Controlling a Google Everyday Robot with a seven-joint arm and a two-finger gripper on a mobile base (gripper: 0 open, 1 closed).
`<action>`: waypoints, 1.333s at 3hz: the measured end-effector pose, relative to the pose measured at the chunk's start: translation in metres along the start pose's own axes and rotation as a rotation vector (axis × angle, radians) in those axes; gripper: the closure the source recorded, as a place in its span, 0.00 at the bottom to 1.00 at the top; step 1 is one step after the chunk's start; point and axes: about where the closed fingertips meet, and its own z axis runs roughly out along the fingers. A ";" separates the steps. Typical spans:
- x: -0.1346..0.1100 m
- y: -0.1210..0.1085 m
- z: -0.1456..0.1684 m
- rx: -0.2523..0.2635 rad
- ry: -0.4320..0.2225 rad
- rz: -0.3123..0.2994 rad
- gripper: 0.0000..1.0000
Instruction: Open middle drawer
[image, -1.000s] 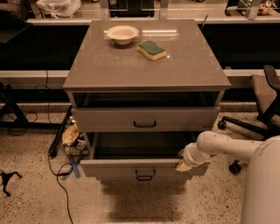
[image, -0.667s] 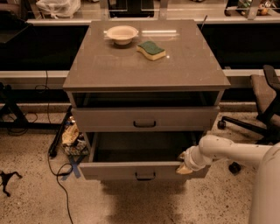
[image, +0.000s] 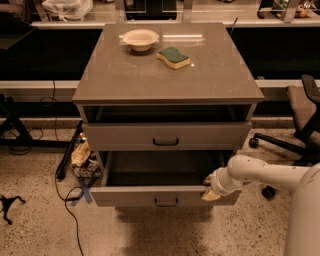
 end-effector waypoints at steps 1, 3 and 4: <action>0.000 0.001 0.002 -0.003 -0.001 -0.001 0.26; -0.008 0.014 -0.001 -0.085 0.012 -0.113 0.00; -0.001 0.032 -0.001 -0.182 0.016 -0.153 0.00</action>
Offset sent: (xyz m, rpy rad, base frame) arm -0.0065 0.0075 0.0029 -0.0301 0.0156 0.1143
